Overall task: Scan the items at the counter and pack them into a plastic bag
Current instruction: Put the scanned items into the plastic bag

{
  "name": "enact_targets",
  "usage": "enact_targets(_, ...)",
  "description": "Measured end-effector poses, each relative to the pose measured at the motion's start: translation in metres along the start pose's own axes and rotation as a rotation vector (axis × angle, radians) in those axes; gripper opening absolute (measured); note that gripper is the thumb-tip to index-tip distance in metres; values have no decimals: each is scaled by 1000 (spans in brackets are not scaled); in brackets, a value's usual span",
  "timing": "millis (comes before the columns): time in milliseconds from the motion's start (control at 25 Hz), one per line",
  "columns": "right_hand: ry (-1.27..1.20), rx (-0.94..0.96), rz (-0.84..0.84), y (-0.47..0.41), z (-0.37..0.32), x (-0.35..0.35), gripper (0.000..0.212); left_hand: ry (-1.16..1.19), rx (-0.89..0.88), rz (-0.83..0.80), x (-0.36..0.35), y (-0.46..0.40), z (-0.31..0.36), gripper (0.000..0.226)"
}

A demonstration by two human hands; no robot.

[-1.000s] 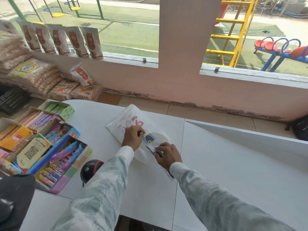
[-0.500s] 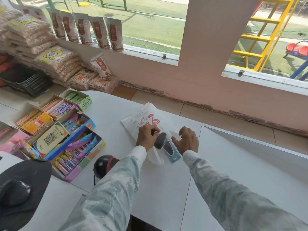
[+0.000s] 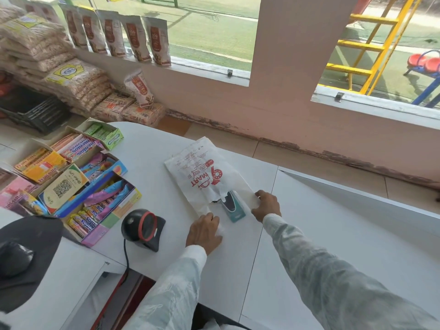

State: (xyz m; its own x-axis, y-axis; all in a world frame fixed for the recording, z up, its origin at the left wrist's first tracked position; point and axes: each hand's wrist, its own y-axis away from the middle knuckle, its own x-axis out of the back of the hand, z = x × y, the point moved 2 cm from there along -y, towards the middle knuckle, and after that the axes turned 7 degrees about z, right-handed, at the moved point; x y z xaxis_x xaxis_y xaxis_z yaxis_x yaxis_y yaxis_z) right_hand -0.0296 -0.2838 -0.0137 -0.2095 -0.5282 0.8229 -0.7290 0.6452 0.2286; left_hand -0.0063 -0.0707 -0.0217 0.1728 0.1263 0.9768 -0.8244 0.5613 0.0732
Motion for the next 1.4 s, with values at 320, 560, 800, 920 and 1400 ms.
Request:
enact_targets(320,82,325,97,14,-19,32,27,177,66,-99,39,-13,-6,11)
enact_targets(560,-37,401,190,-4,-94,118,8,143,42,-193,195,-77,-22,23)
enact_targets(800,-124,463,322,-16,-165,234,10,-32,-27,183,347,-123,-23,11)
enact_targets(920,-102,459,402,-17,-177,275,16,-61,-94,343,379,-129,-2,19)
enact_targets(1400,93,-8,181,27,-12,368,19,-10,-632,218,281,-138,209,13)
